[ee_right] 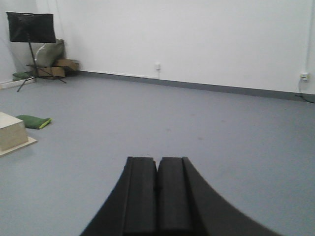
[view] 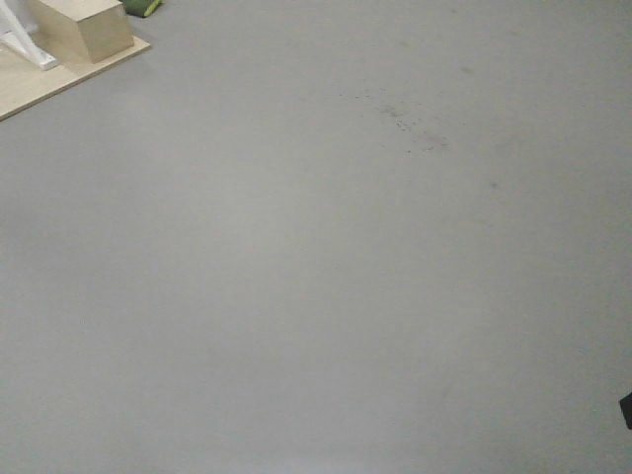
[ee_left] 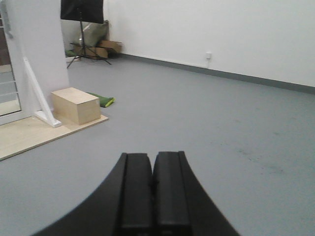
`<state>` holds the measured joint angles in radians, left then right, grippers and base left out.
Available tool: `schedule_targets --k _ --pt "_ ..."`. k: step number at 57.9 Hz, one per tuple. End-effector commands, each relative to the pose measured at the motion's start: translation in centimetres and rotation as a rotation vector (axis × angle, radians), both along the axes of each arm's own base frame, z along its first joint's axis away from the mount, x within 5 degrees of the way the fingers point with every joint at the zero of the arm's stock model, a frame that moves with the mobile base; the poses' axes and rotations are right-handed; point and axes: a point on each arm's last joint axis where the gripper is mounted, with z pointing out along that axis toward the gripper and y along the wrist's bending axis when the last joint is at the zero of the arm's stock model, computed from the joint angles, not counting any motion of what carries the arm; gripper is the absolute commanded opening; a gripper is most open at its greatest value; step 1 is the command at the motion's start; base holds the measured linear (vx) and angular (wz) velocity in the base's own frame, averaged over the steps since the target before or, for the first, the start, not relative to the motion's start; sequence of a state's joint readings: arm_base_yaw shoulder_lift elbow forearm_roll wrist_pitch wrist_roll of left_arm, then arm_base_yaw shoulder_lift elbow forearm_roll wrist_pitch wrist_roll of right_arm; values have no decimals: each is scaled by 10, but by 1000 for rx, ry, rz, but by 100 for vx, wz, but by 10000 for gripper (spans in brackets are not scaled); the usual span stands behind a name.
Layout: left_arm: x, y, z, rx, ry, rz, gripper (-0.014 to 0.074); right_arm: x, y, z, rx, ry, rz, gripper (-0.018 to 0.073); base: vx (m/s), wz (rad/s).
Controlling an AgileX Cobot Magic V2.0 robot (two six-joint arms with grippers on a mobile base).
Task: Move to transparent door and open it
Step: 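Drive toward the white-framed glass door on the wooden platform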
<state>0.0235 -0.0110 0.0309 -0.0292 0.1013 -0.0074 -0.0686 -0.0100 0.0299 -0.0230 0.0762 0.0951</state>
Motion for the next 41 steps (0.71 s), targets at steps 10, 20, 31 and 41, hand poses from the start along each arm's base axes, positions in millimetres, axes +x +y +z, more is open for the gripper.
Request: schedule_targets --k 10,20,31,41 --pt "-1 0 3 -9 -83 -5 -6 -1 0 7 -13 -94 0 -9 58 52" --pt "-1 0 3 -9 -83 -5 -6 -1 0 7 -13 -94 0 -9 58 46" --pt "-1 0 3 -9 -83 -5 -6 -1 0 7 -13 -94 0 -9 59 40" --pt "-1 0 3 -9 -83 -5 -6 -1 0 7 -13 -94 0 -9 60 37"
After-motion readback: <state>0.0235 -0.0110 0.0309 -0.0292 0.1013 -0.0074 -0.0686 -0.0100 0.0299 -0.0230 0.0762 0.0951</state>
